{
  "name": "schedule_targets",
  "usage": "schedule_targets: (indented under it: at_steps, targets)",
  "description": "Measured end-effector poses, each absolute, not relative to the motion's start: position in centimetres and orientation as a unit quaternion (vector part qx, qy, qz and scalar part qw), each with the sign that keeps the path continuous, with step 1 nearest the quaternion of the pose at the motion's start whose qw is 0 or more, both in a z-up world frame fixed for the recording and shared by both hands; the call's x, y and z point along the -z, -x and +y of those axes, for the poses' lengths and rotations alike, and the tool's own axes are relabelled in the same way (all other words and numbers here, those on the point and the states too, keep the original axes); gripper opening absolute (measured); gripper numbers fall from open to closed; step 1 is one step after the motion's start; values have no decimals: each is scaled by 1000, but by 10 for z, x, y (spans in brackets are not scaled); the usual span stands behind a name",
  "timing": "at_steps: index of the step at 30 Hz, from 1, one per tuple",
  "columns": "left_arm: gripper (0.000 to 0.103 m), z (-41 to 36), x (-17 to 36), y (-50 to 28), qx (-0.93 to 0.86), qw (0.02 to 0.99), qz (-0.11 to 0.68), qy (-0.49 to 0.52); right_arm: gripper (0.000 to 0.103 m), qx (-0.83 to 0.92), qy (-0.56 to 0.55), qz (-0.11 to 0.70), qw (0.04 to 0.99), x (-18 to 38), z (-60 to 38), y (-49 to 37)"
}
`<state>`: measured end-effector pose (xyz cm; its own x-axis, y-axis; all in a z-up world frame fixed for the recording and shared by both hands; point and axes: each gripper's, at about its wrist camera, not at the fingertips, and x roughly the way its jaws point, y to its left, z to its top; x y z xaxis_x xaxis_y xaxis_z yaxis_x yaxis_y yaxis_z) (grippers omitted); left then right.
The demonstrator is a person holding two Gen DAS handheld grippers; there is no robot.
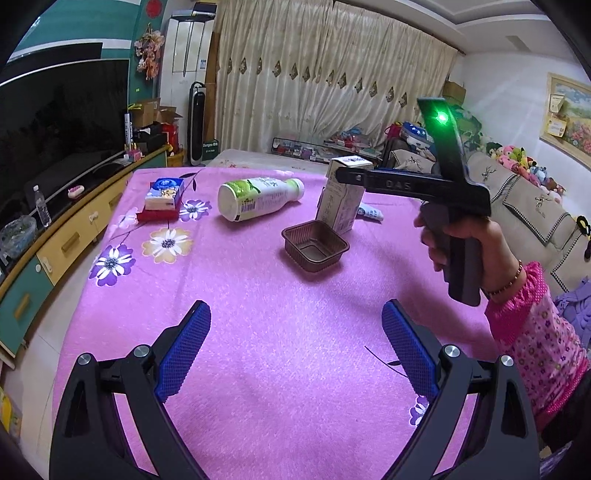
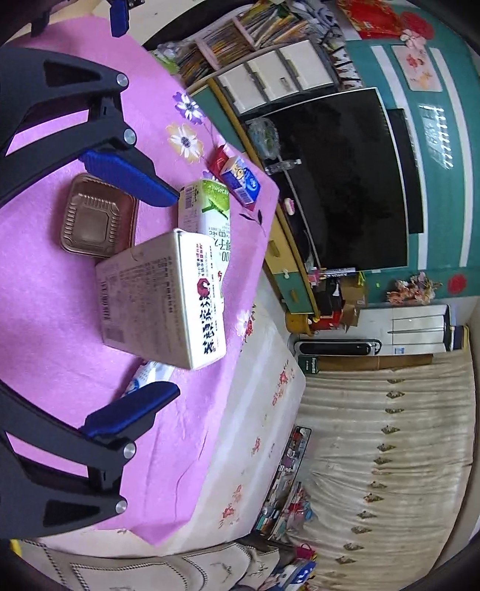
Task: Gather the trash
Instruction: 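Close the right gripper around the white cardboard box, then lift the white box with the right gripper toward the bin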
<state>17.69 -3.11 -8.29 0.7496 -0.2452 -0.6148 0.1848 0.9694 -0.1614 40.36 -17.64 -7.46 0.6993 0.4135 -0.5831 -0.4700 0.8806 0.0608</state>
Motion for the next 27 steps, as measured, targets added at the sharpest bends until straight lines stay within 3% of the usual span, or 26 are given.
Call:
schedule_targets:
  at_steps: [9, 11, 13, 27]
  targets:
    - [92, -31, 95, -186, 117, 928, 349, 50, 90, -246, 57, 310, 917, 85, -171, -423]
    - [92, -31, 97, -188, 118, 927, 352, 51, 85, -249, 57, 313, 915, 87, -169, -425]
    - [92, -32, 99, -188, 119, 926, 354, 51, 69, -252, 54, 320, 911, 89, -170, -429]
    - [92, -47, 99, -187, 137, 923, 357, 42, 69, -207, 45, 278, 937, 48, -213, -353]
